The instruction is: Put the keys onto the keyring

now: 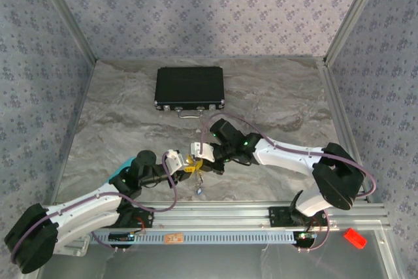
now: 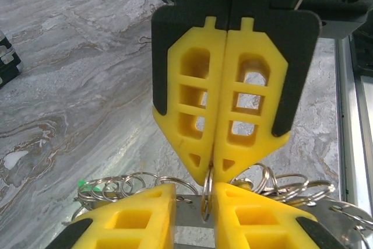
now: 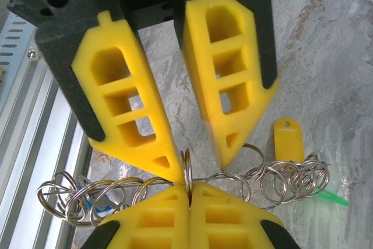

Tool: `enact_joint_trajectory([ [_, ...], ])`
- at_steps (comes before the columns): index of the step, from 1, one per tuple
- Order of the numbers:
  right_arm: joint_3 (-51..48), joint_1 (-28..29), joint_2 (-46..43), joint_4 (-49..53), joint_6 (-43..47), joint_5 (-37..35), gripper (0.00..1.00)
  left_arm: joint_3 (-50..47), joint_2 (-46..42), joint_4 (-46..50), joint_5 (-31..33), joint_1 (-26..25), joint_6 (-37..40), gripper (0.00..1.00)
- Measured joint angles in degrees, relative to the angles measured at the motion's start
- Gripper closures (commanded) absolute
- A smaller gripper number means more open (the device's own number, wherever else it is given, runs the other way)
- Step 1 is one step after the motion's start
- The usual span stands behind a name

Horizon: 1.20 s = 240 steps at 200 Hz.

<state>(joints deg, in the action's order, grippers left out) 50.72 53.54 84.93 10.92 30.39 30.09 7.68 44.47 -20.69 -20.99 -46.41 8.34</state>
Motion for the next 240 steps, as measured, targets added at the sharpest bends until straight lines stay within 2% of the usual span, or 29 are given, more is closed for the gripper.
enact_joint_trajectory([
  [39, 0.39, 0.35, -0.02, 0.85, 0.55, -1.03, 1.0, 0.13, 0.7, 0.13, -0.7, -0.11, 0.37, 0.97],
  [45, 0.33, 0.26, -0.02, 0.7, 0.5, -1.03, 0.94, 0.13, 0.7, 0.17, -0.87, -0.11, 0.39, 1.0],
  [65, -1.66, -0.9, -0.92, -2.56, -1.38, -0.09, 0.82, 0.13, 0.68, -0.37, -0.87, -0.11, 0.37, 1.0],
  [95, -6.54, -3.91, -2.8, -10.43, -5.79, 3.72, 0.76, -0.5, 1.11, -2.91, -0.85, -0.11, -0.13, 1.0],
  [167, -13.14, -6.19, -2.8, -24.2, -12.5, 9.55, 0.75, -1.64, 4.57, -9.64, -0.87, -0.09, -1.6, 1.0],
  [240, -14.69, -6.93, -2.8, -28.79, -13.7, 11.58, 0.81, -1.86, 5.14, -12.07, -1.79, -0.09, -1.62, 1.0],
])
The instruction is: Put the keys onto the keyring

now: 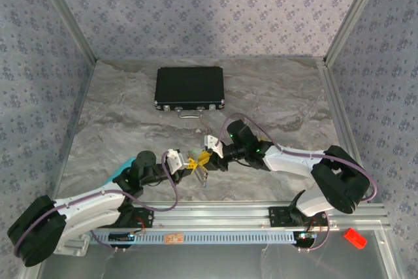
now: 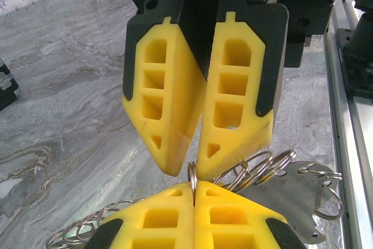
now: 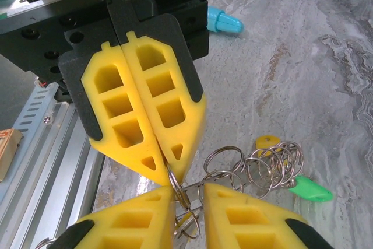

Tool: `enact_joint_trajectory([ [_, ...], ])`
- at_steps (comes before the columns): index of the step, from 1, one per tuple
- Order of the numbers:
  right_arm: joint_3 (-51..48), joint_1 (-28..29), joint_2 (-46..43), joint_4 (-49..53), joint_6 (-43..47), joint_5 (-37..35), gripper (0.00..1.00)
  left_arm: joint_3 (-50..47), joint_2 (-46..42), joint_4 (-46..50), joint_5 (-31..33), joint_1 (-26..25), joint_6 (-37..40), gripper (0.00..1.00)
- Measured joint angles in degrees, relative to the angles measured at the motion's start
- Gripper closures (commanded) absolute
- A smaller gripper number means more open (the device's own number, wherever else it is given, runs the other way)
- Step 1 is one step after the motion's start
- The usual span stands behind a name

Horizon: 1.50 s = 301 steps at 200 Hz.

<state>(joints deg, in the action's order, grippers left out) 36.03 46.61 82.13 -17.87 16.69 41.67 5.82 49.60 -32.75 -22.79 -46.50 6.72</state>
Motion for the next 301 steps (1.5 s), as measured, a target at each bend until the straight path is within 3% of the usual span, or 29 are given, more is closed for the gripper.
enact_joint_trajectory([
  [44, -0.2, -0.04, 0.0, -0.26, 0.0, 1.07, 0.84, -0.04, -0.11, -0.5, -0.26, 0.0, -0.02, 1.0],
  [73, -0.2, -0.04, 0.02, -0.15, 0.42, 1.33, 1.0, -0.24, -0.24, -0.61, -0.33, 0.0, -0.44, 1.0],
  [86, -0.2, -0.04, 0.02, 0.09, 0.55, 1.68, 1.0, -0.48, -0.68, -0.72, -0.33, 0.0, -0.66, 1.0],
  [119, 1.42, 0.31, 0.02, 3.72, 2.21, 1.18, 1.0, -0.63, -2.32, 0.35, 0.33, 0.0, -0.55, 0.81],
  [157, 6.1, 2.14, 0.02, 14.25, 7.23, -2.75, 1.0, 0.02, -4.74, 5.97, 1.18, 0.0, 0.48, 0.76],
  [223, 13.97, 6.29, 0.52, 28.48, 14.71, -10.4, 1.0, 2.27, -2.56, 10.01, 0.9, -0.02, 1.81, 0.82],
  [263, 15.67, 7.54, 1.51, 31.28, 16.81, -13.57, 1.0, 2.4, -2.56, 11.21, -0.2, -0.02, 2.51, 0.97],
  [281, 15.1, 7.04, 1.38, 30.36, 15.89, -13.14, 0.82, 2.4, -2.56, 11.19, -0.39, -0.02, 2.82, 1.0],
  [301, 11.91, 5.16, 0.07, 26.16, 13.64, -10.51, 0.76, 2.4, -2.49, 11.08, -0.52, -0.02, 2.93, 1.0],
])
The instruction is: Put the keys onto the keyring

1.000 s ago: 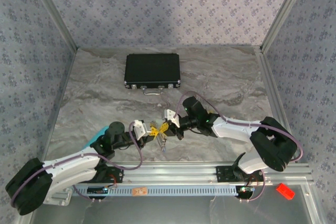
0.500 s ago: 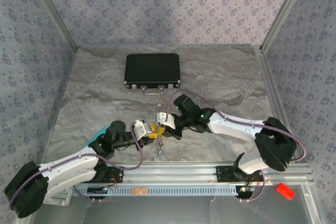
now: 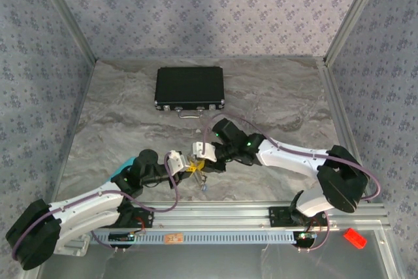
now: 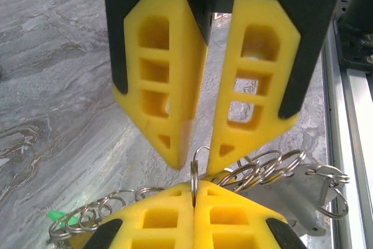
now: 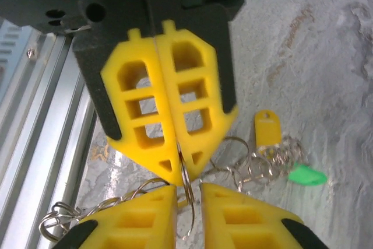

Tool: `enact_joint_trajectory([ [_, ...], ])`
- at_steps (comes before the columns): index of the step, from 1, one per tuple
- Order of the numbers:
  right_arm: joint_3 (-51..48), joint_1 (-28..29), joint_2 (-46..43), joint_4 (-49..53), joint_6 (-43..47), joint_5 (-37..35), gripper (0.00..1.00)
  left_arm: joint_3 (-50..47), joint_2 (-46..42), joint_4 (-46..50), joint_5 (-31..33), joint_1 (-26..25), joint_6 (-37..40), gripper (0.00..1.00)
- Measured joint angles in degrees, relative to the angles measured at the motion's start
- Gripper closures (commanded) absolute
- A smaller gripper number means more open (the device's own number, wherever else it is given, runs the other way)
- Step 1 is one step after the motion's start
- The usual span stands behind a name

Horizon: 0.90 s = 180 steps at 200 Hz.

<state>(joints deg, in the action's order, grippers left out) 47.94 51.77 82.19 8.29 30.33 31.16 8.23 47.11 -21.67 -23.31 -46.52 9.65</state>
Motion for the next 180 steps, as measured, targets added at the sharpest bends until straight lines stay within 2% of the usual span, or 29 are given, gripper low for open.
enact_joint_trajectory([
  [39, -4.5, -3.34, -0.94, -6.84, -4.55, 4.39, 0.73, -0.02, 0.46, -1.73, -0.07, 0.0, -0.04, 1.0],
  [65, -5.07, -3.41, -0.79, -9.14, -6.03, 6.62, 0.74, -0.04, 1.11, -2.93, -0.07, 0.0, -0.09, 1.0],
  [97, -5.07, -3.43, -0.37, -10.82, -7.1, 7.91, 0.81, -0.07, 2.1, -4.35, -0.11, 0.0, -0.11, 1.0],
  [146, -5.07, -3.43, 0.0, -11.65, -7.45, 8.39, 0.79, -0.13, 2.21, -5.35, -0.48, 0.02, -0.28, 1.0],
  [165, -5.07, -3.43, 0.55, -11.78, -7.45, 8.66, 0.82, -0.37, 2.21, -5.31, -0.46, 0.02, -0.28, 1.0],
  [180, -5.07, -3.43, 0.96, -11.85, -7.54, 8.94, 0.91, -0.57, 2.21, -5.22, -0.44, 0.02, -0.28, 1.0],
])
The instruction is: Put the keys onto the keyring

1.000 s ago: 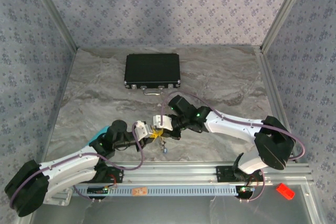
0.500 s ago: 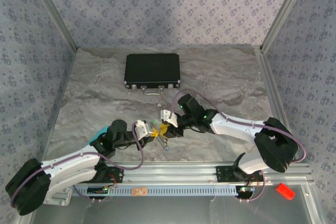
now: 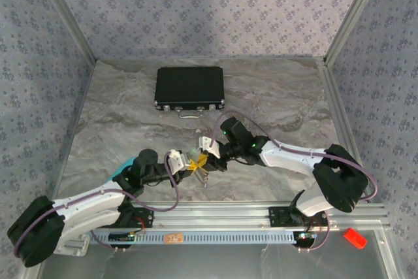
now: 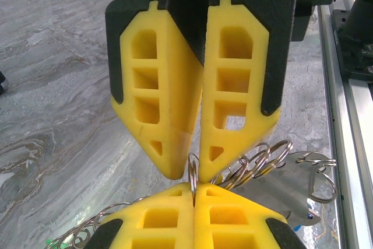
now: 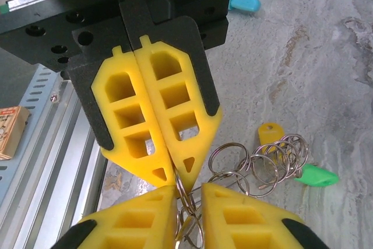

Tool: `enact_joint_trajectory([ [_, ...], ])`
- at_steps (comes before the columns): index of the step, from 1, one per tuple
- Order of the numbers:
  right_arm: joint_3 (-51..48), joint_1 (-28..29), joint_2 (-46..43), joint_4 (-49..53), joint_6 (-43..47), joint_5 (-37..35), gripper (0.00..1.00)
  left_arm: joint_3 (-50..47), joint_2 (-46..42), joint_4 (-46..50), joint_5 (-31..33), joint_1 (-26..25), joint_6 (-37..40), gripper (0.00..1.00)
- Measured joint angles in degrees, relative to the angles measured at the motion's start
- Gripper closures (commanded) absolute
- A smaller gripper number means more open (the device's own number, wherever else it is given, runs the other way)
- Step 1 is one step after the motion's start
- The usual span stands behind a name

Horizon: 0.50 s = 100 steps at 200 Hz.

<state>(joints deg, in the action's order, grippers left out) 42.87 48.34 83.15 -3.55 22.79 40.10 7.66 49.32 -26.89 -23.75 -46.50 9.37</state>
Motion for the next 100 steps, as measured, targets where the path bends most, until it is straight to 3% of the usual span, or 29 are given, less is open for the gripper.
enact_joint_trajectory([
  [13, 0.0, 0.0, 0.17, 0.09, 0.07, 0.24, 1.0, -0.07, 0.0, 0.13, 0.17, 0.04, -0.04, 1.0],
  [25, 0.0, 0.0, 0.26, 0.09, 0.35, 0.37, 1.0, -0.13, -0.02, 0.15, 0.17, 0.11, -0.17, 1.0],
  [62, 0.28, 0.55, 0.2, 1.53, 1.16, -0.37, 1.0, -0.15, -0.33, 0.9, 0.42, 0.09, -0.02, 0.82],
  [100, 4.35, 2.97, 0.2, 10.14, 5.64, -5.29, 1.0, 0.92, -1.27, 4.61, 0.61, 0.09, 0.68, 0.8],
])
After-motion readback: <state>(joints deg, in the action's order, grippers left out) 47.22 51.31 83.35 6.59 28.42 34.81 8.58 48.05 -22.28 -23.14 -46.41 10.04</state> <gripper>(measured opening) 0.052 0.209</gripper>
